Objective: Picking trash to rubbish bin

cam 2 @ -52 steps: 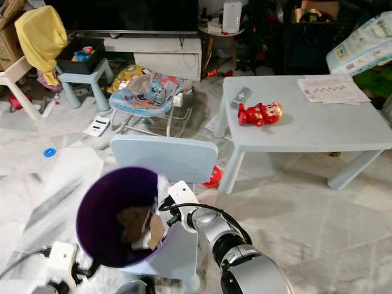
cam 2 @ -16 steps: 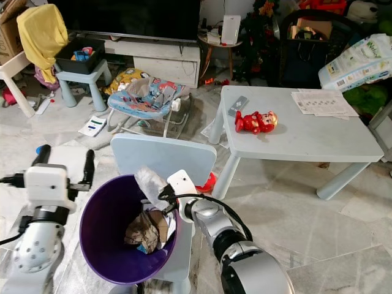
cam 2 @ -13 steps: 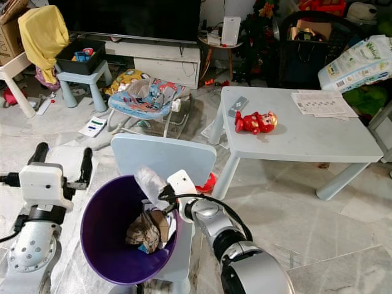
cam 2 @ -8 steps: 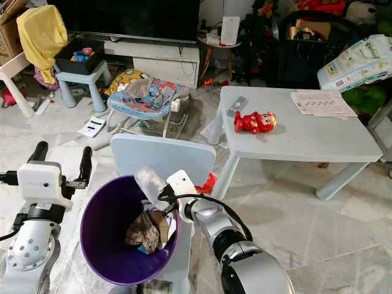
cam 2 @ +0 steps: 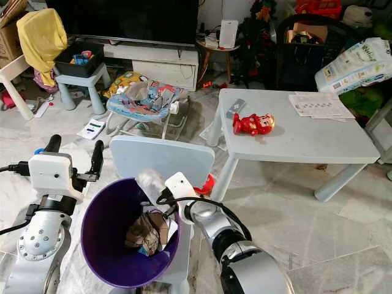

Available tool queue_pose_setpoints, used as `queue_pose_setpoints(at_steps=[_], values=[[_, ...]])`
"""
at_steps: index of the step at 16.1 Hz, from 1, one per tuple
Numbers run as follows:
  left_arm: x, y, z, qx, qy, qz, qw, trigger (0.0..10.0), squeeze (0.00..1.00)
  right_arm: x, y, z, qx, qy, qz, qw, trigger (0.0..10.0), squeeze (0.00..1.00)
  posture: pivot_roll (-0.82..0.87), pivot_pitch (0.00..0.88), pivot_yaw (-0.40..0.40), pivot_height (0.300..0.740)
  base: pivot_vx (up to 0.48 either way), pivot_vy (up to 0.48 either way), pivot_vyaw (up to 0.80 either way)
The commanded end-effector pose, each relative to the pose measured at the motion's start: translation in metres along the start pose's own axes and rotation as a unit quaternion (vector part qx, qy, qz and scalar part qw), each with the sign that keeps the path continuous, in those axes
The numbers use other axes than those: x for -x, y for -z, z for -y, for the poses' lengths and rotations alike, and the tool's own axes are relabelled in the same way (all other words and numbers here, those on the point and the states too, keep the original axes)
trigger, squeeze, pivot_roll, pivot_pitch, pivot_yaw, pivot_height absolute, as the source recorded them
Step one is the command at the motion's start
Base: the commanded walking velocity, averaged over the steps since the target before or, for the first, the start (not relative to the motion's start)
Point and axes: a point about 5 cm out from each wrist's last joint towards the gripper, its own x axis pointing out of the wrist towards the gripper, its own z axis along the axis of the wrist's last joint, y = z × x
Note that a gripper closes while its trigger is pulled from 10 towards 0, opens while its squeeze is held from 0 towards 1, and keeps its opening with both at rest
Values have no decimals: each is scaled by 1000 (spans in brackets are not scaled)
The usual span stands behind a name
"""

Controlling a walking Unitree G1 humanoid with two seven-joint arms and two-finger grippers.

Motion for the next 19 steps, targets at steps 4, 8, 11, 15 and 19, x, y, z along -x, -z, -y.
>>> queue_pose_setpoints(at_steps=[4,8,11,15,19], values=[[-1,-4,2,4,3,4,1000,10000,0,-4,-3,-11,8,-12,-5,1000,10000,1000,166,65,-108,740,0,0,0],[-1,-4,2,5,2,3,1000,10000,0,-4,-3,-10,8,-10,-5,1000,10000,1000,165,66,-108,740,0,0,0],[-1,-4,2,5,2,3,1000,10000,0,-4,-3,-10,8,-10,-5,1000,10000,1000,165,66,-108,740,0,0,0],[-1,-4,2,5,2,3,1000,10000,0,-4,-3,-10,8,-10,-5,1000,10000,1000,165,66,-108,740,0,0,0],[-1,-4,2,5,2,3,1000,10000,0,-4,-3,-10,8,-10,-5,1000,10000,1000,165,66,-108,740,0,0,0]])
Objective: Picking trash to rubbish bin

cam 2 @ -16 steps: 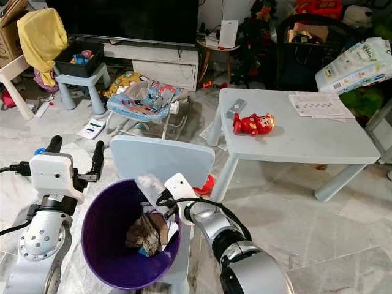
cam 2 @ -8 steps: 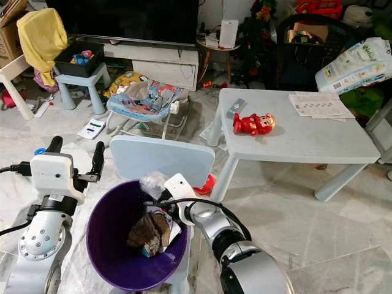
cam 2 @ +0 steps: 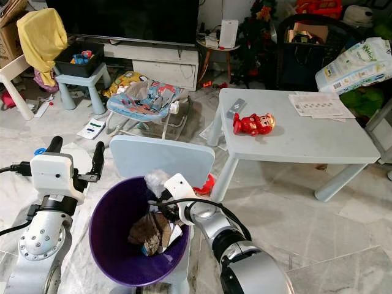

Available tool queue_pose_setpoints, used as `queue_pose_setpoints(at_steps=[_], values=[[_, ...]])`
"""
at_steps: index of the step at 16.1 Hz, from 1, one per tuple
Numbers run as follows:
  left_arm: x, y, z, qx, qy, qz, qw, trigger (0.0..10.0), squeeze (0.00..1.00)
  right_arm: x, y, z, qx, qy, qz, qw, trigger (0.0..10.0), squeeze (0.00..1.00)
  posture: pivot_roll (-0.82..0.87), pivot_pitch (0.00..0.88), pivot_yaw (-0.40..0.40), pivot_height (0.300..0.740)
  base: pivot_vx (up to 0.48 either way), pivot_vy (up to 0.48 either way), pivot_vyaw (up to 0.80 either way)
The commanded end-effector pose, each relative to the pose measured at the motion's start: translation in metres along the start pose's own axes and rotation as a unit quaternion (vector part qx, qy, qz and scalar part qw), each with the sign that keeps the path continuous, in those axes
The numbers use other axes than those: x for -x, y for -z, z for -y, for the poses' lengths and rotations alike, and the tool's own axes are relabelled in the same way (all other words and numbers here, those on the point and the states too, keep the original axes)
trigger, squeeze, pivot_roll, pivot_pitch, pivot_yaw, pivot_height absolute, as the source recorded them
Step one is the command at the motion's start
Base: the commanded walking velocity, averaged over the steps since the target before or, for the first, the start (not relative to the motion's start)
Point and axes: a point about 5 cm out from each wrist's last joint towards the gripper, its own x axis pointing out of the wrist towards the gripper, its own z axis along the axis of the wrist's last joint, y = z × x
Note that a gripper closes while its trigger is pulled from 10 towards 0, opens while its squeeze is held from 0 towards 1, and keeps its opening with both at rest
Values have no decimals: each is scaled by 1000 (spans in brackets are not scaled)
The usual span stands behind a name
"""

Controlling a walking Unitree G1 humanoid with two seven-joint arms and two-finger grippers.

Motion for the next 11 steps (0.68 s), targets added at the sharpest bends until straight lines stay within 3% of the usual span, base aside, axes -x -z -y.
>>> queue_pose_setpoints(at_steps=[1,2,3,11], values=[[-1,-5,1,2,3,9,1000,10000,0,-4,-4,-10,2,-10,-1,1000,10000,1000,165,66,-108,740,0,0,0],[-1,-5,1,2,2,7,1000,10000,0,-4,-3,-10,0,-9,-1,1000,10000,1000,165,65,-107,740,0,0,0],[-3,-1,0,5,4,-4,1000,10000,0,-4,1,-11,16,-8,-14,1000,10000,0,164,57,-101,740,0,0,0],[-7,-1,-1,9,8,-8,1000,10000,0,-3,13,-9,38,21,-55,998,10000,0,166,64,-96,740,0,0,0]])
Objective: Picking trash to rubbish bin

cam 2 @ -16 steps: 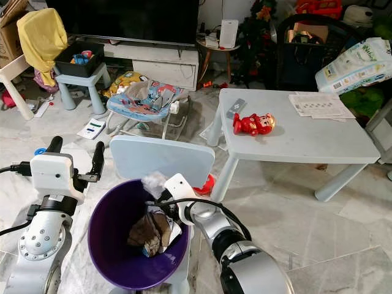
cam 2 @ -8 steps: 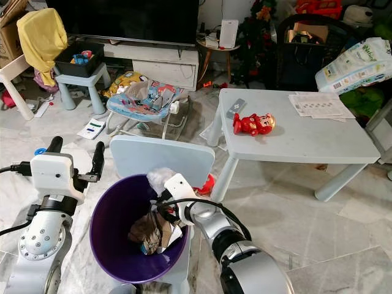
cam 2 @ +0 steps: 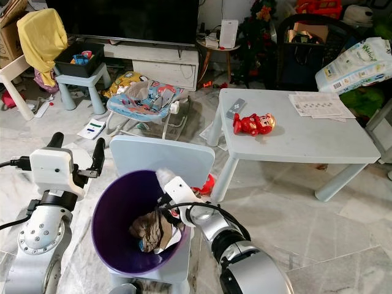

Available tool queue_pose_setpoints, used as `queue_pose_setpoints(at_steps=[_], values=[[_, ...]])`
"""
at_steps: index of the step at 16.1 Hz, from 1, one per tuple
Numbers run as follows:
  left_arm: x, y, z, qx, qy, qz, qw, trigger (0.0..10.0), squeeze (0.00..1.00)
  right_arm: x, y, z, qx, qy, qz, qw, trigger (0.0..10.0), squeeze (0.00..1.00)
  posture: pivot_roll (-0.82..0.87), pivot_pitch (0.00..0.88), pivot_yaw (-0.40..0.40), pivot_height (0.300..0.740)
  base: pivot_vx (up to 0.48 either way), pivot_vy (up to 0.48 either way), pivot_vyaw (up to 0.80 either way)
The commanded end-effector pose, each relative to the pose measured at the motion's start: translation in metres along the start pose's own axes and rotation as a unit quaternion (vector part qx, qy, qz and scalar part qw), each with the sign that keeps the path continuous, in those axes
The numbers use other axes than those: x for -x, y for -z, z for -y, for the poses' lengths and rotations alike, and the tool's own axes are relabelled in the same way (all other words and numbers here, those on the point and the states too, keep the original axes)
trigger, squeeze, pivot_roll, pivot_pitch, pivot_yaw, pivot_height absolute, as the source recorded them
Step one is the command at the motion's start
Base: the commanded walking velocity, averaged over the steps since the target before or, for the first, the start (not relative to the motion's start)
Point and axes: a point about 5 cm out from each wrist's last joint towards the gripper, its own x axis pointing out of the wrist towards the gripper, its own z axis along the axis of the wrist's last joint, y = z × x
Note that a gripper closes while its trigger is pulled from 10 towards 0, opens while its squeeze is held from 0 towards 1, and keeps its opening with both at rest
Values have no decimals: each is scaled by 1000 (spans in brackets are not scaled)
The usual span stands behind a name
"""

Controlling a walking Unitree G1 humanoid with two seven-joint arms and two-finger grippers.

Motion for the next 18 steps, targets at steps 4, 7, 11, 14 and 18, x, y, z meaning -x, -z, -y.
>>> queue_pose_setpoints(at_steps=[4,7,11,14,18], values=[[-4,-10,8,16,22,11,1000,10000,0,0,0,2,9,37,-6,999,10000,0,165,63,-97,740,0,0,0],[-13,-11,18,26,30,19,999,10000,0,2,-1,14,0,70,0,998,10000,0,153,54,-93,740,0,0,0],[-21,-11,19,32,32,19,999,10000,0,4,4,18,-9,70,-11,997,10000,0,144,32,-86,740,0,0,0],[-25,-10,18,33,33,19,999,10000,0,3,18,7,31,31,-53,998,10000,0,145,18,-81,740,0,0,0],[-25,-8,20,34,41,15,998,10000,0,3,27,-3,58,-3,-74,996,10000,0,146,18,-79,740,0,0,0]])
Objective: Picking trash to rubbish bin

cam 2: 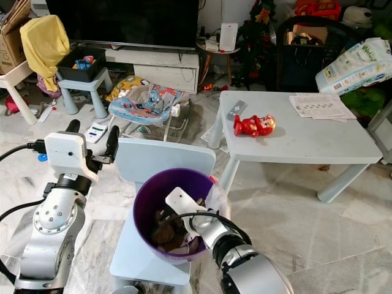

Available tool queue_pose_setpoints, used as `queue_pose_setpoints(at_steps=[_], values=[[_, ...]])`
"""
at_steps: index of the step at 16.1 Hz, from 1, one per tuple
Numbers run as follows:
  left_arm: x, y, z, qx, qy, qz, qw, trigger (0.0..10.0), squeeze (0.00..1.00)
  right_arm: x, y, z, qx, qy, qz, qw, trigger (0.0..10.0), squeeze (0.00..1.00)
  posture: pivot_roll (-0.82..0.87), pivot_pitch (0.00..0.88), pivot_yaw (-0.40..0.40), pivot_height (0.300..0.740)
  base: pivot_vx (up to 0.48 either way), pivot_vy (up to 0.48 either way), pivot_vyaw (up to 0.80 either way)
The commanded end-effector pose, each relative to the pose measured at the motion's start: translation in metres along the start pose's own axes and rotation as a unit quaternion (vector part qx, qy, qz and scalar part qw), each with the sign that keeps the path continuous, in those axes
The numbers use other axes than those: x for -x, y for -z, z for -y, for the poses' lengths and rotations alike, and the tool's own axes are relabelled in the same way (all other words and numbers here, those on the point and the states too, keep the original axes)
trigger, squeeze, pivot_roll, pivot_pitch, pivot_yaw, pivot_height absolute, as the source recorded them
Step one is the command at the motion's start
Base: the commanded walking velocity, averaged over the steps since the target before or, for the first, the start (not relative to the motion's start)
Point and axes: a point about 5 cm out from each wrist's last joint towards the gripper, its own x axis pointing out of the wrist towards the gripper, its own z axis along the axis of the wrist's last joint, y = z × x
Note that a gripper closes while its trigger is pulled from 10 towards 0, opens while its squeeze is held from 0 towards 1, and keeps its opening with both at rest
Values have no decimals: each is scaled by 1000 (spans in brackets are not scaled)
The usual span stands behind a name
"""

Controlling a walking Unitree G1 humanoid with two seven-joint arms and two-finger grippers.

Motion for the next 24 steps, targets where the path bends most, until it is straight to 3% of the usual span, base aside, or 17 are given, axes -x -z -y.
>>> queue_pose_setpoints(at_steps=[1,4,10,14,15,16,21,24], values=[[0,2,3,2,13,-2,1000,10000,0,0,5,-3,1,-10,-8,1000,10000,0,146,18,-79,740,0,0,0],[1,4,4,3,16,-7,1000,10000,0,-1,-1,-6,-5,-25,14,1000,10000,0,143,21,-79,740,0,0,0],[1,8,9,10,31,-19,999,10000,0,1,-36,-5,-43,-65,103,992,10000,0,132,26,-73,740,0,0,0],[-1,10,13,15,39,-24,999,10000,0,5,-51,-3,-40,-89,149,984,10000,0,121,24,-67,740,0,0,0],[-3,7,14,19,38,-16,999,10000,0,11,-66,-2,-46,-100,210,972,10000,0,114,21,-63,740,0,0,0],[-4,3,13,21,35,-5,999,10000,0,17,-74,3,-42,-85,255,962,10000,0,112,20,-63,740,0,0,0],[-5,5,12,10,30,-2,1000,10000,0,40,-82,28,-44,-17,337,940,10000,0,86,16,-52,740,0,0,0],[-6,6,5,-13,-5,0,1000,10000,0,73,-78,69,-85,118,401,905,10000,0,67,7,-44,740,0,0,0]])
